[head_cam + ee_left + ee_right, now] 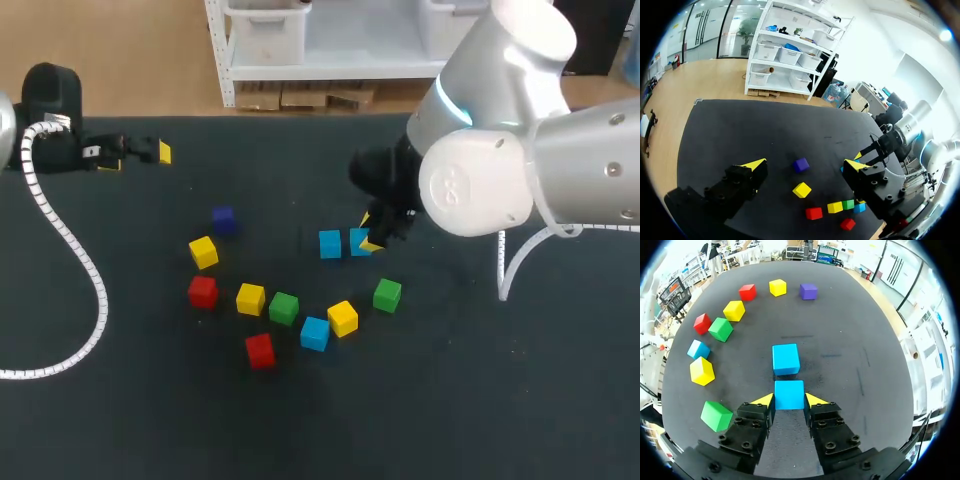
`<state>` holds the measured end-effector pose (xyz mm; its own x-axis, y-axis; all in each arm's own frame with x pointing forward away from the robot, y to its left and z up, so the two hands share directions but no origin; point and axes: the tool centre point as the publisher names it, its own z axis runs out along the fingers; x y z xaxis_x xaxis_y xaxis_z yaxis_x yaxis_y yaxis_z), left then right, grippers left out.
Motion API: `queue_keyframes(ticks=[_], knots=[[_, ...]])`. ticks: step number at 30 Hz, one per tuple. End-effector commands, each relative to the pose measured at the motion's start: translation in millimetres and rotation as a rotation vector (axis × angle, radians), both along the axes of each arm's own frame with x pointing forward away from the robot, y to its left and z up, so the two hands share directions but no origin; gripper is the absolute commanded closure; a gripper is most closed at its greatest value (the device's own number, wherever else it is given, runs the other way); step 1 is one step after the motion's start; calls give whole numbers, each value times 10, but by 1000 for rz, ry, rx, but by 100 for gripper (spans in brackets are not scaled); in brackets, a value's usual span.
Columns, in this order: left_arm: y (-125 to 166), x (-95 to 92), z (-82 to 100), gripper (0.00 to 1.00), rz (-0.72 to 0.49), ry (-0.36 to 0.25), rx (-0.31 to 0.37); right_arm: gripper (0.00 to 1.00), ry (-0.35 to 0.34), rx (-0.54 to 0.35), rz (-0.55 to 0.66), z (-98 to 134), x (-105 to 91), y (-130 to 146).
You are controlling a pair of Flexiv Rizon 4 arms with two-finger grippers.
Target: Place the blue cubes, place green cubes on the blue cubes, place the yellow cubes on the green cubes, then place the red cubes on the yellow cubes, and place purple cube on the red cubes.
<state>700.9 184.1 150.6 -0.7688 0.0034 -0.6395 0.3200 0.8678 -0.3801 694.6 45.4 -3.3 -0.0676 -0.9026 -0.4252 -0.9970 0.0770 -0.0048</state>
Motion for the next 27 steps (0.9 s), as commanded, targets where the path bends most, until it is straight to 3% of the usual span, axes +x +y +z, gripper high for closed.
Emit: queue_keyframes(ticks=[1,25,27], knots=[[3,0,-2,0,0,-1,-2,100,2,1,6,-4,19,12],[3,0,-2,0,0,-1,-2,100,12,-6,8,-36,-7,-12],[3,0,-2,0,0,-1,-2,87,13,-6,9,-38,-3,-18]])
